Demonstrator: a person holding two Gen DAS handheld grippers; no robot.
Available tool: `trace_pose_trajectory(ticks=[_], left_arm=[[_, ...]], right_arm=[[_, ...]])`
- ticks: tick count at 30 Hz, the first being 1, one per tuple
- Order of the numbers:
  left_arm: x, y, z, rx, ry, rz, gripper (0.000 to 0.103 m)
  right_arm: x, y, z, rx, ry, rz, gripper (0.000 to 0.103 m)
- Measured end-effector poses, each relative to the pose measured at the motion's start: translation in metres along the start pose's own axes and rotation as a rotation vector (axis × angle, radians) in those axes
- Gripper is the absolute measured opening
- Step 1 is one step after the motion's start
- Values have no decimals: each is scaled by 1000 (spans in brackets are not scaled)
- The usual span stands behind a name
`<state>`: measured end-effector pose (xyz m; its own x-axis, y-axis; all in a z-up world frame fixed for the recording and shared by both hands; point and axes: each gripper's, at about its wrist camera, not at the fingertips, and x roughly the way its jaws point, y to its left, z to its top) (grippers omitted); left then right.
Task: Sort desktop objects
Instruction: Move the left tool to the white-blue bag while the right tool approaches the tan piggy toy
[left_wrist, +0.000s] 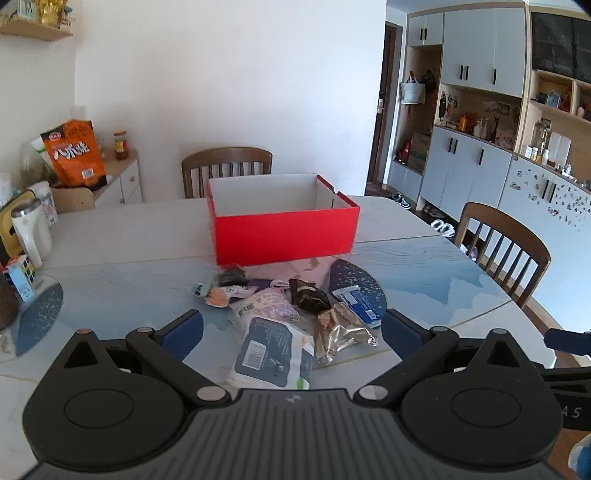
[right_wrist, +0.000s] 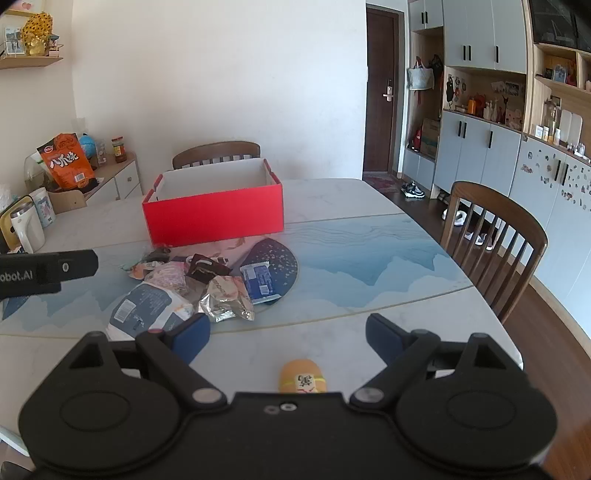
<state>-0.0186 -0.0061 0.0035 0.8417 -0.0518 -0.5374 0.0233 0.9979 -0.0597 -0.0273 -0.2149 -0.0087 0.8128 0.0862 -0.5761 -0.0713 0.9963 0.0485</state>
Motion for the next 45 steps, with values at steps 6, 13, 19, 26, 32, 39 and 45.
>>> trace_pose_trajectory(ticks=[6, 13, 19, 26, 32, 39, 45], left_arm=[[-1, 0, -2, 20, -21, 26, 103], [0, 1, -1, 43, -36, 26, 103], [8, 3, -6, 57, -27, 0, 103], [25, 1, -17, 116, -35, 5, 103], [50, 3, -25, 135, -19, -15, 103], [82, 8, -40, 156, 38, -2, 103], [100, 8, -48, 196, 46, 10, 103]], right_arm=[[1, -2, -1, -1, 3, 2, 92], [3, -2, -3, -2, 6, 6, 92], [9, -2, -10, -4, 23, 1, 91], [17, -4, -22, -26, 34, -20, 91], [29, -8, -33, -26, 61, -36, 91], [47, -9, -47, -28, 105, -44, 91], [64, -7, -61, -41, 143, -44, 90]])
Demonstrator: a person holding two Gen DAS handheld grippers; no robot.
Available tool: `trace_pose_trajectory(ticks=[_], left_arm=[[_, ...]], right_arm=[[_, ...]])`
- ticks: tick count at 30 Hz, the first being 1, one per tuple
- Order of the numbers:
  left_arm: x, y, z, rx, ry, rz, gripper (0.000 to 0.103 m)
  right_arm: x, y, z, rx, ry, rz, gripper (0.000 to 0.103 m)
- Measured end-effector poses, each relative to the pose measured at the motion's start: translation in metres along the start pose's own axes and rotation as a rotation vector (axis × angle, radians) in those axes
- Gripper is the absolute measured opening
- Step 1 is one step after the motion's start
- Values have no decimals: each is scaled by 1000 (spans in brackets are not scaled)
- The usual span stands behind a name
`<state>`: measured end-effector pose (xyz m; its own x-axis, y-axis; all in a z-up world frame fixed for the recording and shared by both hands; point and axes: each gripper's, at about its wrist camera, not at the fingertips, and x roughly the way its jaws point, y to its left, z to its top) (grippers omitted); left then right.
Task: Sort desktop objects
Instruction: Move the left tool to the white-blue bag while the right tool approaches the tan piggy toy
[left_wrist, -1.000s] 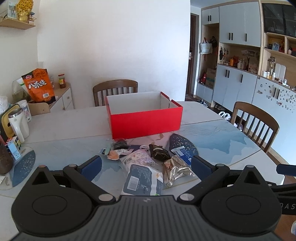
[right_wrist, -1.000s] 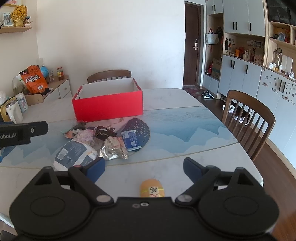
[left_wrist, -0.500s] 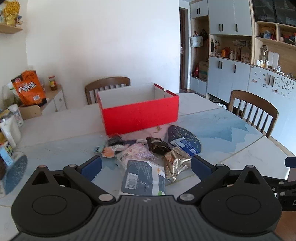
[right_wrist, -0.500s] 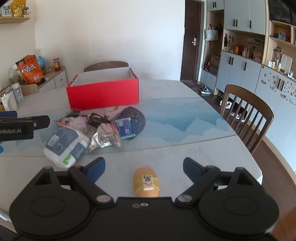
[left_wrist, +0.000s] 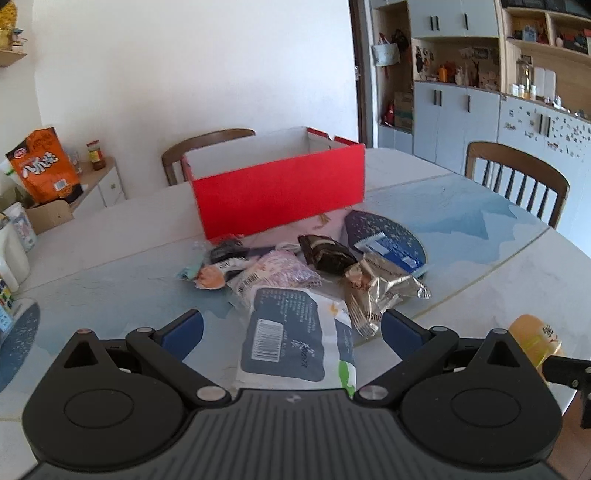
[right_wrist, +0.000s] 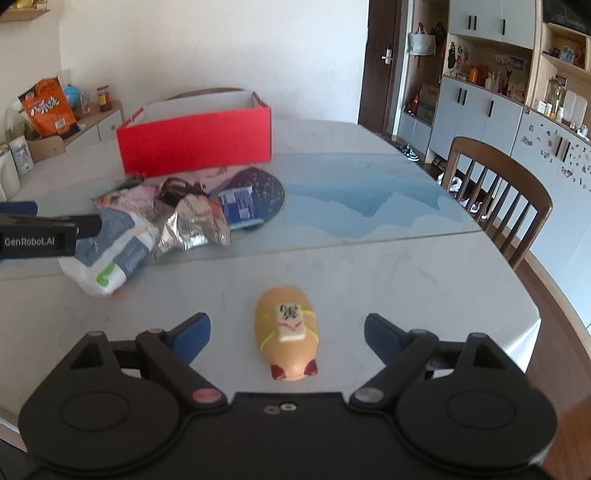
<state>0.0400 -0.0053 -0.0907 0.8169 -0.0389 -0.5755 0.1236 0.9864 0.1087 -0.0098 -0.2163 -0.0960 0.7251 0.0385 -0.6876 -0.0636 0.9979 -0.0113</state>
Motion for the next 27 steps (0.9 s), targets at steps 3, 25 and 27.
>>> trace_pose_trajectory(ticks=[3, 25, 27], left_arm=[[9, -2, -2, 13, 7, -10, 103], [63, -20, -23, 173, 40, 45, 103], [64, -20, -23, 180, 35, 51, 103]], right_arm=[[9, 2, -2, -4, 14, 0, 90], [57, 7, -9, -29, 71, 2, 88], [60, 8, -9, -34, 76, 7, 83]])
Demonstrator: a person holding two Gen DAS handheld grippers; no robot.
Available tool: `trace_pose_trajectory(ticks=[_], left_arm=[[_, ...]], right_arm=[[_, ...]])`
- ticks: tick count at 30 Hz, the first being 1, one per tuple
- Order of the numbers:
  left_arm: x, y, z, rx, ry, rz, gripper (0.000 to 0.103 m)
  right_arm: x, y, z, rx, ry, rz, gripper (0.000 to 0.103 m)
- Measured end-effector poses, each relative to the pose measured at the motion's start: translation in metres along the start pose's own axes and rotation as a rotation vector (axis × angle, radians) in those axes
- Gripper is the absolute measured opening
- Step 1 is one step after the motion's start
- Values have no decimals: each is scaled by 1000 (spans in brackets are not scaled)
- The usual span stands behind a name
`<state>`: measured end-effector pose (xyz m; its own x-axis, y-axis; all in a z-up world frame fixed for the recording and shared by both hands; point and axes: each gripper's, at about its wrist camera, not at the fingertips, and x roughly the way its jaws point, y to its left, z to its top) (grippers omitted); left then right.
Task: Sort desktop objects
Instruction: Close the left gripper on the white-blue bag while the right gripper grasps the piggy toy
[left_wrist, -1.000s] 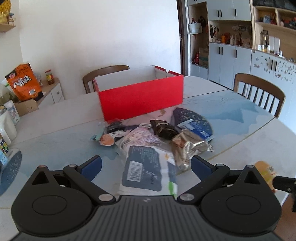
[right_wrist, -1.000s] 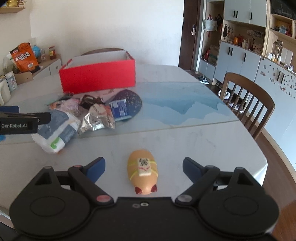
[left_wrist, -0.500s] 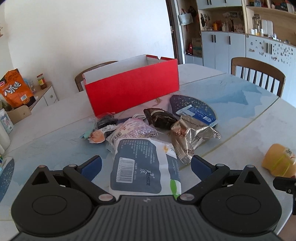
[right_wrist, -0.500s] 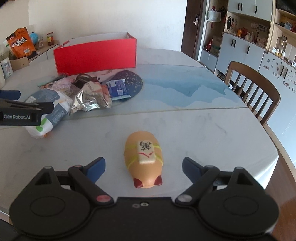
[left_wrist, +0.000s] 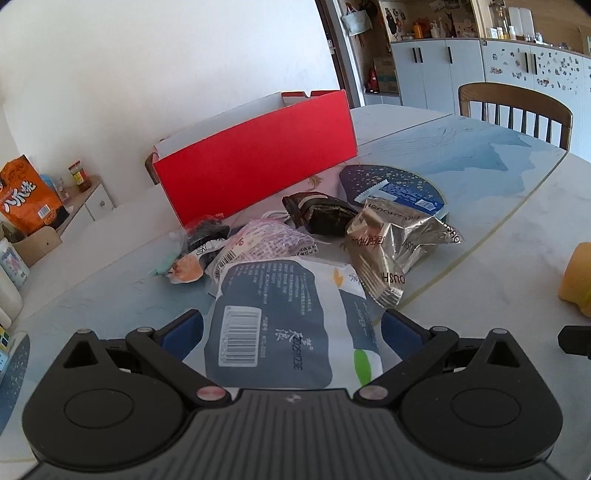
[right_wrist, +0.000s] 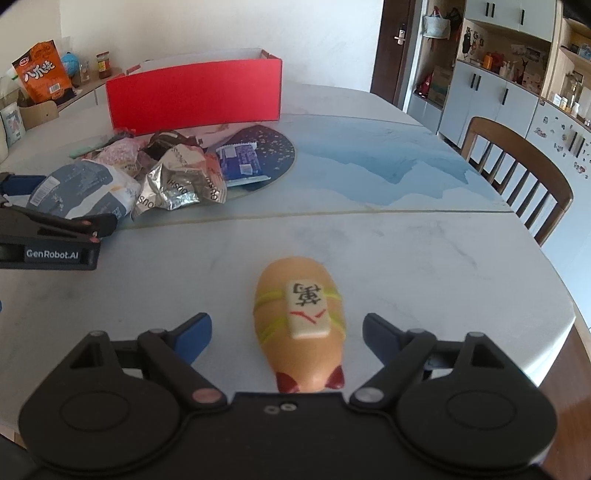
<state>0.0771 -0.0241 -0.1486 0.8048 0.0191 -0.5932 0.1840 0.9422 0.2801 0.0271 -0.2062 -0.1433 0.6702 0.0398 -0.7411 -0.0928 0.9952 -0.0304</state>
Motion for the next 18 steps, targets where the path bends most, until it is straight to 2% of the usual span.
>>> trace_pose_trajectory(ticks=[9, 15, 18], left_arm=[[6, -3, -2, 10, -8, -20, 103], [7, -4, -4, 26, -17, -4, 102], [8, -3, -6, 27, -12, -9, 95]], right_arm=[[4, 0, 2, 6, -1, -1, 81], [3, 1, 3, 15, 0, 7, 72], [3, 1, 4, 16, 1, 0, 67]])
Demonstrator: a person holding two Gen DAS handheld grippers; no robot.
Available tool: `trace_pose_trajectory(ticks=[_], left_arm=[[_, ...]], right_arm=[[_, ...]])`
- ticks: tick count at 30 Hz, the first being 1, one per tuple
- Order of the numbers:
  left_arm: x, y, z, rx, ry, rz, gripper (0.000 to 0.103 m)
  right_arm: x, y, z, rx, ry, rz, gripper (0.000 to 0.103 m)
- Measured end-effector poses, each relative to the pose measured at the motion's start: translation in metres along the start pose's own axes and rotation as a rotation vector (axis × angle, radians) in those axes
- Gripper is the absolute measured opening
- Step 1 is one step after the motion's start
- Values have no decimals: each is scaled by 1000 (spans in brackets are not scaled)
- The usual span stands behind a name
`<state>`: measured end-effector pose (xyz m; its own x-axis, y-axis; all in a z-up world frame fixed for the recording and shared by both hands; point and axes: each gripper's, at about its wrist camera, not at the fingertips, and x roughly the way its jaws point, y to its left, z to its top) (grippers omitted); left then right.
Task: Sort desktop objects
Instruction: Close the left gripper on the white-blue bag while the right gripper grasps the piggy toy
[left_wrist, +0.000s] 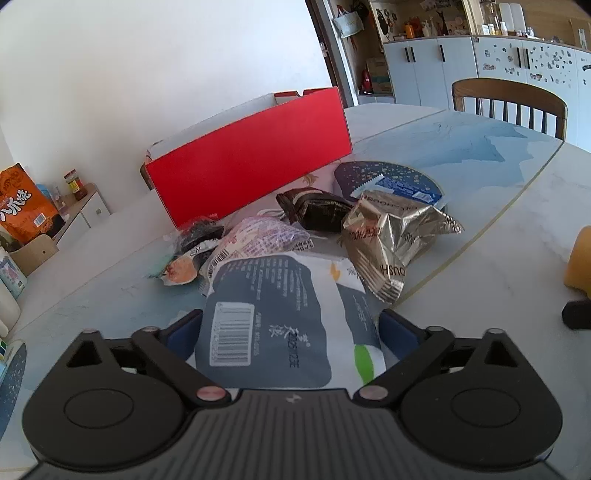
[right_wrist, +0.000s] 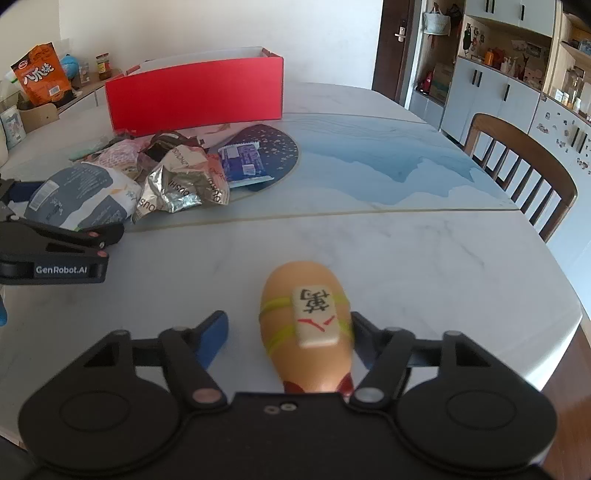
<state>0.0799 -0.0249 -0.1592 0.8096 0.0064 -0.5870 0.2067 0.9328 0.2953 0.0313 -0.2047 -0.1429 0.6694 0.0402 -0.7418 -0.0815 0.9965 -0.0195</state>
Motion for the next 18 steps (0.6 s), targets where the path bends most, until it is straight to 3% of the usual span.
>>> trace_pose_trajectory(ticks=[9, 18], left_arm=[[-2, 3, -1, -16, -6, -16, 84], [-11, 13, 2, -64, -27, -27, 76]], right_arm=[[-2, -2, 2, 24, -3, -36, 51], [-5, 4, 11, 21, -11, -57, 48]])
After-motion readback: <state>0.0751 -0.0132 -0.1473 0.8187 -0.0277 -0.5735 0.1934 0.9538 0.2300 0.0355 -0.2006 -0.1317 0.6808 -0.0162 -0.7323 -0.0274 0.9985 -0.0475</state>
